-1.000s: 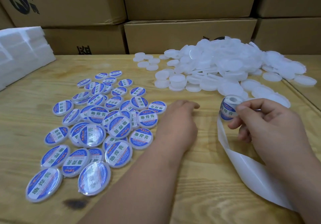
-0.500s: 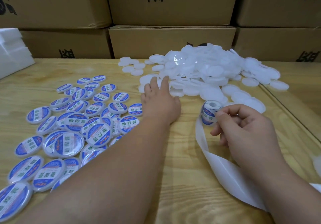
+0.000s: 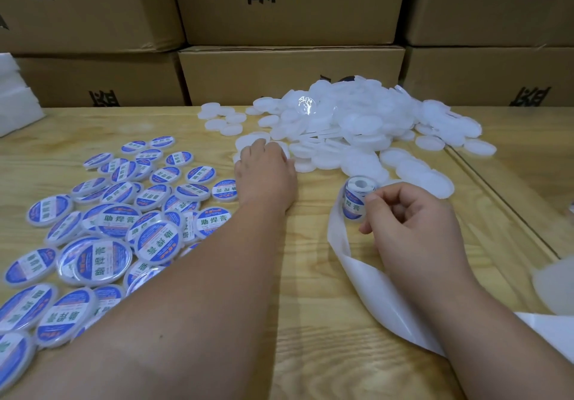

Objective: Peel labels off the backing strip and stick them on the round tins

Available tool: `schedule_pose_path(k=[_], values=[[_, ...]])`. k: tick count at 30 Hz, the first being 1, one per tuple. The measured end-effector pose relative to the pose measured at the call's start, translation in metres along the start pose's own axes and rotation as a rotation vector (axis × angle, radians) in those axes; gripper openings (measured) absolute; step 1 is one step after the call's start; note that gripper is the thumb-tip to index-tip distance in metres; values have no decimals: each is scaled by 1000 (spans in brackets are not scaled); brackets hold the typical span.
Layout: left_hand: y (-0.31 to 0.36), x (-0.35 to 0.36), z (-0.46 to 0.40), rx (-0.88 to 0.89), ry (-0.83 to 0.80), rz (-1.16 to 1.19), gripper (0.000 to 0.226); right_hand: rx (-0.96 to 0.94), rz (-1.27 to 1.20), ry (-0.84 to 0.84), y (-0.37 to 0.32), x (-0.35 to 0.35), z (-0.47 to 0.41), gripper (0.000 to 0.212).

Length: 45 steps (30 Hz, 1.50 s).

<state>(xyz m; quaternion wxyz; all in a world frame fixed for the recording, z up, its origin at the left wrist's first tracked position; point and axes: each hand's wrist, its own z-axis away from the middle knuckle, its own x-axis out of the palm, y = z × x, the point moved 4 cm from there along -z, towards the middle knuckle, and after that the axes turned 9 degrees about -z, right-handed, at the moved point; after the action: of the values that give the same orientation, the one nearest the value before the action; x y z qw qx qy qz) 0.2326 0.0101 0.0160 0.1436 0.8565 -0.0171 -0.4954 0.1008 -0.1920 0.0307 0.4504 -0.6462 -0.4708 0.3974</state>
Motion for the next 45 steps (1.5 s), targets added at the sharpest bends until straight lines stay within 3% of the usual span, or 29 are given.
schedule_pose_path(k=[6, 13, 19, 22, 26, 30, 32, 35, 41, 43, 45], values=[[5, -10, 17, 74, 18, 82, 15, -7, 58, -5, 7, 3, -4, 14], [2, -18, 49, 105, -31, 322, 52, -11, 133, -21, 12, 9, -7, 17], [2, -13, 45, 47, -150, 192, 45, 20, 178, -50, 14, 15, -5, 23], [7, -21, 49, 94, -152, 247, 45, -22, 195, -30, 10, 13, -6, 23], [12, -39, 77, 142, -110, 398, 21, -93, 214, -46, 5, 12, -8, 7], [23, -48, 117, 126, -285, 597, 46, -132, 278, 27, 2, 10, -11, 9], [32, -50, 122, 163, -400, 642, 53, -96, 306, 41, 5, 11, -13, 23], [34, -54, 120, 153, -514, 766, 61, 17, 352, -46, 12, 14, -13, 41], [31, -52, 121, 250, -644, 820, 84, 75, 259, -100, 11, 8, -17, 44], [31, -51, 117, 209, -610, 879, 80, 117, 209, -135, 15, 8, -19, 35], [28, -51, 113, 99, -513, 983, 69, 186, 94, -185, 20, 7, -20, 12]])
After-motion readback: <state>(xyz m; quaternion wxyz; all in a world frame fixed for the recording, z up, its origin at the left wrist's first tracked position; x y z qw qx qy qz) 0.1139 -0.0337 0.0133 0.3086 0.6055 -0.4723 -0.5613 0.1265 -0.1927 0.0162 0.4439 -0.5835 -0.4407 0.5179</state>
